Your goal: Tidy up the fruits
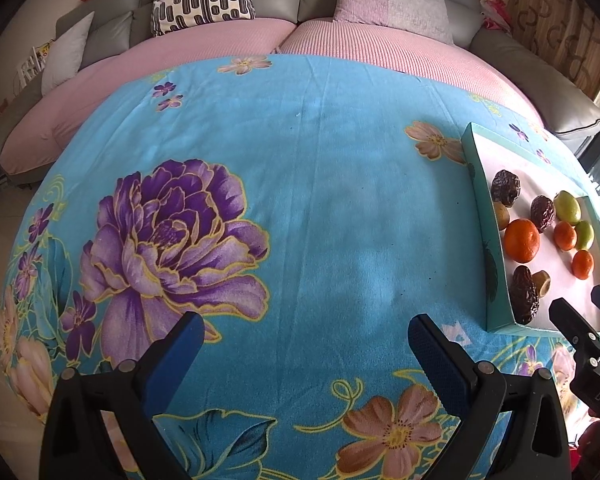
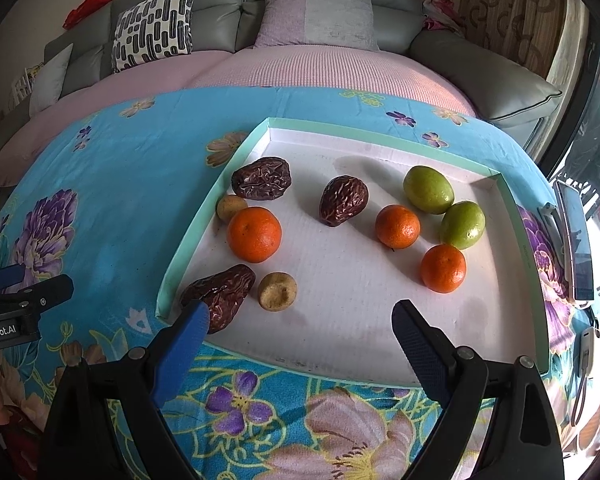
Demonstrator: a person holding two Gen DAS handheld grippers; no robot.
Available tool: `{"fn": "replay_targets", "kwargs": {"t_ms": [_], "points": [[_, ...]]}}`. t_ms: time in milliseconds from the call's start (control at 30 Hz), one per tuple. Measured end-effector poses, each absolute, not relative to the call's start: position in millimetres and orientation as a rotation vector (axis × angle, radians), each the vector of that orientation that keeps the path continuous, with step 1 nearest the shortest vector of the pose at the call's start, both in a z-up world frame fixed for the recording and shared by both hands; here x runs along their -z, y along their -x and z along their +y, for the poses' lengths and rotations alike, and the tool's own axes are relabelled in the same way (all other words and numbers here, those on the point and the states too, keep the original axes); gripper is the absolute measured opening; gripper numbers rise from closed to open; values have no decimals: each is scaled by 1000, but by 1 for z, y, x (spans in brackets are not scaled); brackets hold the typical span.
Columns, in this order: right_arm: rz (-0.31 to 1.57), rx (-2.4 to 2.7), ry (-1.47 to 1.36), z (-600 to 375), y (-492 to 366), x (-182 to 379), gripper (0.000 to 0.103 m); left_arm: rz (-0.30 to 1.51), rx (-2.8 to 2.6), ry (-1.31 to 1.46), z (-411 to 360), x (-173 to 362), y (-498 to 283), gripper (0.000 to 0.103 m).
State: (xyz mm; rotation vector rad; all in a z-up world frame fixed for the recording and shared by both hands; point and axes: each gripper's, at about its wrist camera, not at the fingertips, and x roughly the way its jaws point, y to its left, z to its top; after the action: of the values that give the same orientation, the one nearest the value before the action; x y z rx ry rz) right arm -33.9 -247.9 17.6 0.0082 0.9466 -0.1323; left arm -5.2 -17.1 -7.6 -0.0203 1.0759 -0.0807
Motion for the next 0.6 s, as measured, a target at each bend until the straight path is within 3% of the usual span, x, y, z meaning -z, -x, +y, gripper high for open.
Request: {"fn": "replay_targets", "kwargs": {"t_ms": [600], "points": [[950, 146, -24, -251, 34, -17, 93, 1087, 84, 27, -15, 10, 4, 103]]}}
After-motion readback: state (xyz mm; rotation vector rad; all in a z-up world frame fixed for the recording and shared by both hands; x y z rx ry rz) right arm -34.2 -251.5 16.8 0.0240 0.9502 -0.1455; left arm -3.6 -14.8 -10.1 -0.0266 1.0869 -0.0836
